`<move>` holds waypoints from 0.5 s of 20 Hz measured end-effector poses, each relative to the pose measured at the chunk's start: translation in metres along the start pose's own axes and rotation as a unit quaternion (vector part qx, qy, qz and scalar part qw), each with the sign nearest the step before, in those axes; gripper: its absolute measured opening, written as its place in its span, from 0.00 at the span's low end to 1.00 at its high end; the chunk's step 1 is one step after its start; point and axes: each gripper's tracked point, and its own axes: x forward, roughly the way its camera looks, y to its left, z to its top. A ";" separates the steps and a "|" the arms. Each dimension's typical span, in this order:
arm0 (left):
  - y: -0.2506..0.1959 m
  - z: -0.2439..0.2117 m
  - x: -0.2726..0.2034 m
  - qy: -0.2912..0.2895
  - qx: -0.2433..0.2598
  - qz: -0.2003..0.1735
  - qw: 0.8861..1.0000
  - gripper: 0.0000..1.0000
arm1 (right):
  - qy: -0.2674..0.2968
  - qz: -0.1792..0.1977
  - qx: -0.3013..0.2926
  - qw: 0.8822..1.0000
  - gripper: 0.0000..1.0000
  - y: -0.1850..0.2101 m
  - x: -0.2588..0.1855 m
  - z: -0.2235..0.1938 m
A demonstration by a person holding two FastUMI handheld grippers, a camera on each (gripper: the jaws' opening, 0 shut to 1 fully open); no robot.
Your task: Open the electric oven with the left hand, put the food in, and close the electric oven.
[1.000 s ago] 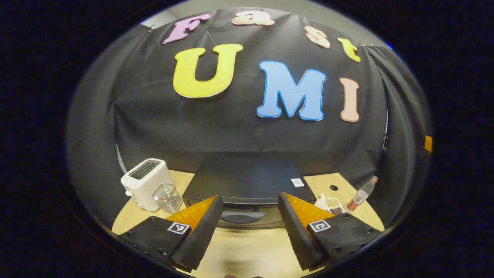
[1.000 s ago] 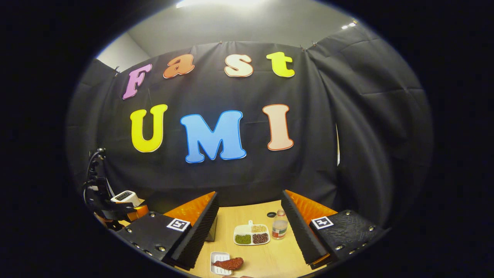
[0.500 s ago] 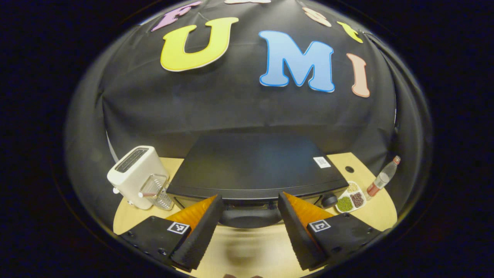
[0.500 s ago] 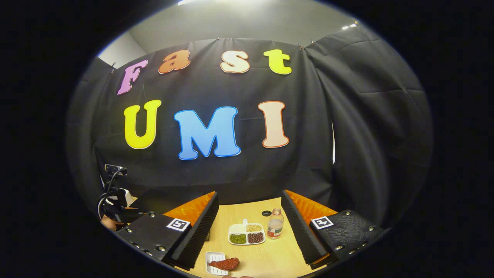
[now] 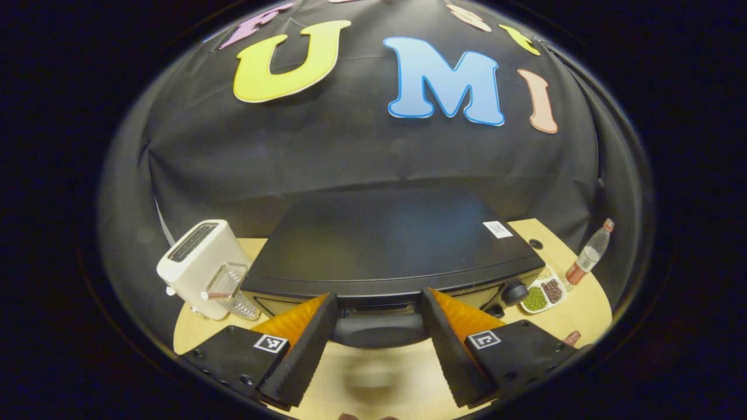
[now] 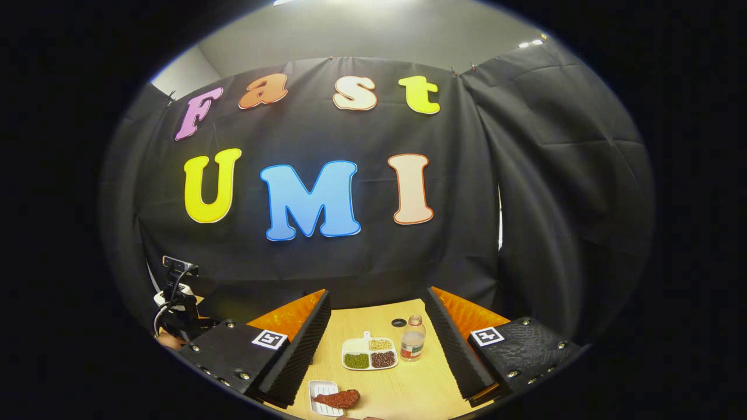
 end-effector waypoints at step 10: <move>-0.004 -0.034 -0.029 0.006 -0.007 -0.002 1.000 0.96 | -0.010 0.029 -0.006 1.000 0.99 0.018 -0.007 0.008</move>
